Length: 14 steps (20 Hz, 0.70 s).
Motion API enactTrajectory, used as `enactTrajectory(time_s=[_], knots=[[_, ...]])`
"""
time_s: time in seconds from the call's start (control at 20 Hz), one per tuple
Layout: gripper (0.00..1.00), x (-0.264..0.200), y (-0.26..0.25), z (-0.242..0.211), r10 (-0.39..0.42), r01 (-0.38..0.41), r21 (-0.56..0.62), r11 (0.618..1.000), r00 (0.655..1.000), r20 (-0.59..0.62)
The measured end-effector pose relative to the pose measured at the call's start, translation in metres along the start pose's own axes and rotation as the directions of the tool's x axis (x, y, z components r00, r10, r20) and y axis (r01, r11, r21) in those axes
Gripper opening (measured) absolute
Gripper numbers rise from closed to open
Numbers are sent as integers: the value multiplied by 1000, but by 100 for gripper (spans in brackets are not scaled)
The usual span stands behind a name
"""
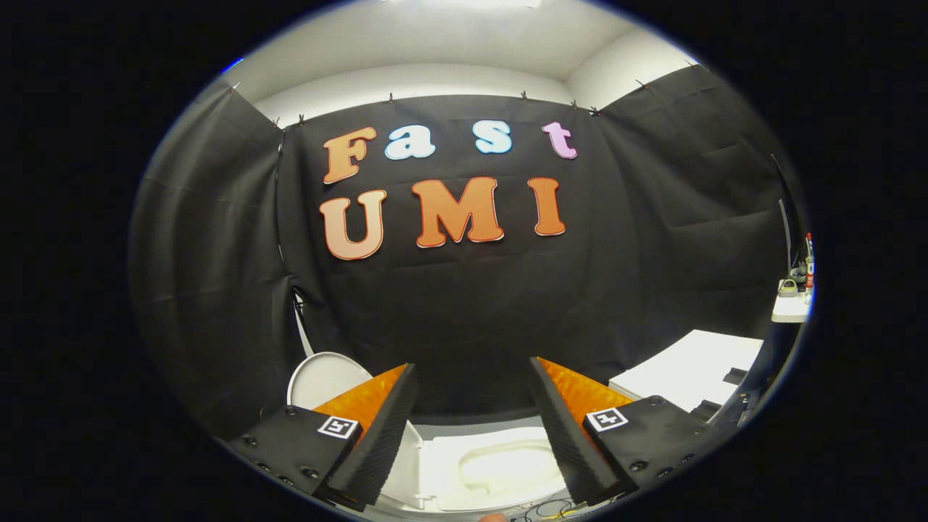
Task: Open the toilet lid.
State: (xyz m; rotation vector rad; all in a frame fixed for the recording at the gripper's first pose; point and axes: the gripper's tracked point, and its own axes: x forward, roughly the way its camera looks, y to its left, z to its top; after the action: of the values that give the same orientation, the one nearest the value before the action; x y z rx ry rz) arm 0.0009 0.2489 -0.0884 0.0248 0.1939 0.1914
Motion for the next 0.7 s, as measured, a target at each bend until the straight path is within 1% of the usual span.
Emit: enactTrajectory(time_s=[0.7], knots=[[98, -2, 7, 1, 38, -37, -29, 999, 999, 33]])
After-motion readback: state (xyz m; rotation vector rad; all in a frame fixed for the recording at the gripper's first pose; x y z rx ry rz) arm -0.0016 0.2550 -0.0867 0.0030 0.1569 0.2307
